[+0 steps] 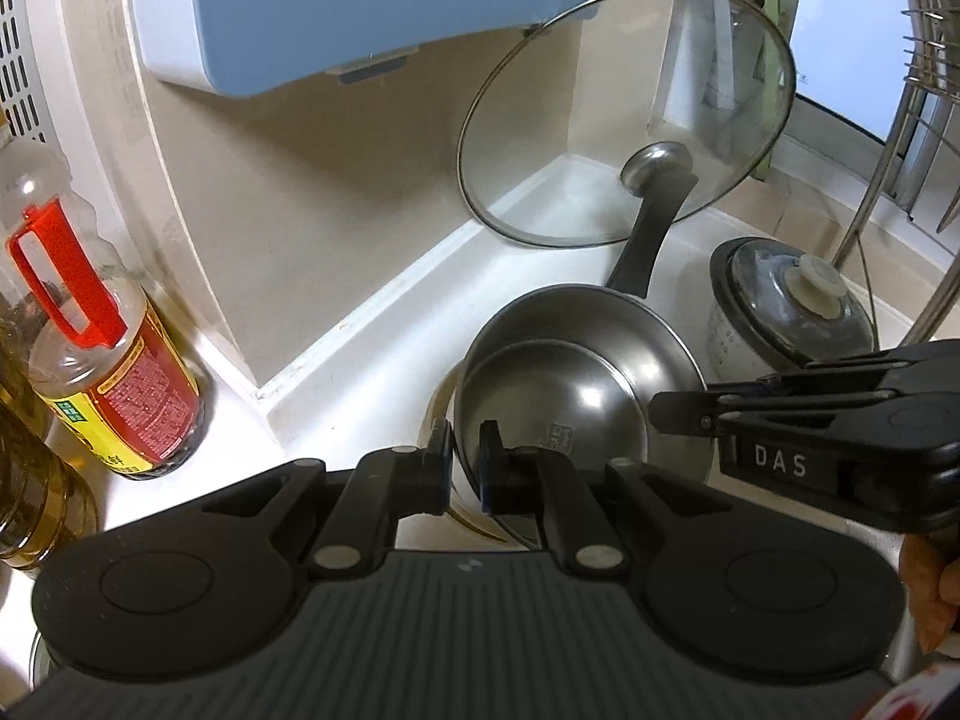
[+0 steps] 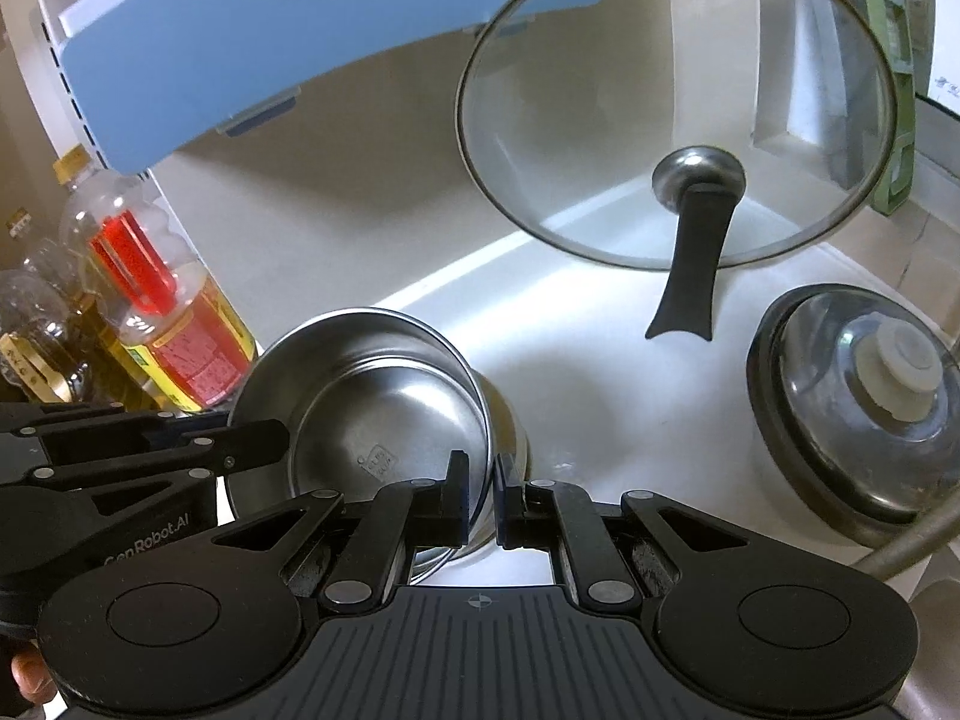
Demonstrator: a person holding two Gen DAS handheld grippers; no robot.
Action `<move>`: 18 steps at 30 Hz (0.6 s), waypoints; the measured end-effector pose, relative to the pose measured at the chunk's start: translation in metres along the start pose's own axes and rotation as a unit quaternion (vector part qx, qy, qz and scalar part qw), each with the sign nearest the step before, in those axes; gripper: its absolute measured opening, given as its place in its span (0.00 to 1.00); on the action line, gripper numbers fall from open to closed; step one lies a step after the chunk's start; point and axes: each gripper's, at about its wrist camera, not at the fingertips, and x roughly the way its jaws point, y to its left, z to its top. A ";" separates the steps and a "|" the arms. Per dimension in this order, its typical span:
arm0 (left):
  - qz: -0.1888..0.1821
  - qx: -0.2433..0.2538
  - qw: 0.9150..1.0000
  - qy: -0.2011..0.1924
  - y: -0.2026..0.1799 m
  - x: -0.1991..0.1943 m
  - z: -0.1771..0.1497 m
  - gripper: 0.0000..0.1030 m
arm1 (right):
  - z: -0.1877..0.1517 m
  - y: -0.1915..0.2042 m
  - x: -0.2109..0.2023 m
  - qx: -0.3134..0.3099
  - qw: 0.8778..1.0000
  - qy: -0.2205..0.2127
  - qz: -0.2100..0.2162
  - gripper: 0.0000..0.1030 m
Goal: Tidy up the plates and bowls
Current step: 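Lower the steel pot onto the cream bowl in the stack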
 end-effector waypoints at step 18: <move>-0.011 0.001 1.000 0.025 0.007 0.026 0.008 0.09 | 0.011 -0.003 0.024 0.006 1.000 0.028 -0.012 0.08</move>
